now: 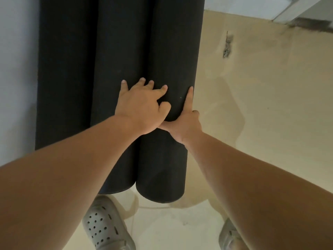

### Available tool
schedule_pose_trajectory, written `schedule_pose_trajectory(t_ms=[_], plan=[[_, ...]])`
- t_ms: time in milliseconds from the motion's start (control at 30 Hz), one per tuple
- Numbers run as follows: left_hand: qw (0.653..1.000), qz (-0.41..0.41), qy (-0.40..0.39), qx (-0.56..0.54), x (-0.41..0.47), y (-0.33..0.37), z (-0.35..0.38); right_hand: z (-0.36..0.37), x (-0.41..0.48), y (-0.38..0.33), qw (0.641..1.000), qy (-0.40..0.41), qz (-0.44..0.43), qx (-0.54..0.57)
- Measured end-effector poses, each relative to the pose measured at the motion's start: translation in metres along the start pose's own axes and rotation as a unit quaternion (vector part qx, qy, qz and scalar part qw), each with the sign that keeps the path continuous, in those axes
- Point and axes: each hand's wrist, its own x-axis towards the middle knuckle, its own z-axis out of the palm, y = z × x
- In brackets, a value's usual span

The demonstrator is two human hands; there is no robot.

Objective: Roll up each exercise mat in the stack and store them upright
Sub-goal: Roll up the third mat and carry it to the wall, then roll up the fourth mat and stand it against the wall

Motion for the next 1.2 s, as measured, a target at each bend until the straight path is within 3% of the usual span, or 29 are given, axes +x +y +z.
schedule_pose_trajectory(t_ms=[100, 200, 300, 433, 633, 800, 933, 1200], plan=[[0.997, -0.011, -0.054, 0.061, -0.006, 0.009, -0.013, -0.031, -0.006, 0.004, 0.997, -0.059, -0.021, -0.045], [0.988, -0.033, -0.11, 0.103, -0.028, 0.018, -0.031, -0.058, -0.029, -0.003, 0.994, -0.041, -0.027, -0.096], [0.985, -0.057, -0.122, 0.104, -0.07, 0.035, -0.061, -0.089, -0.079, -0.007, 0.995, -0.026, -0.006, -0.097], [0.983, -0.099, -0.149, 0.047, -0.153, 0.083, -0.139, -0.162, -0.191, -0.011, 0.992, -0.064, -0.025, -0.11], [0.983, -0.138, -0.008, -0.117, -0.305, 0.193, -0.304, -0.318, -0.371, -0.044, 0.992, -0.039, -0.108, -0.054], [0.962, -0.166, 0.007, -0.217, -0.398, 0.281, -0.407, -0.415, -0.507, -0.056, 0.993, 0.008, -0.118, -0.012], [0.94, -0.119, 0.053, -0.314, -0.449, 0.33, -0.461, -0.455, -0.593, -0.045, 0.989, 0.062, -0.129, 0.04], [0.955, 0.034, 0.058, -0.29, -0.515, 0.36, -0.467, -0.444, -0.726, 0.028, 0.948, 0.196, -0.103, 0.229]])
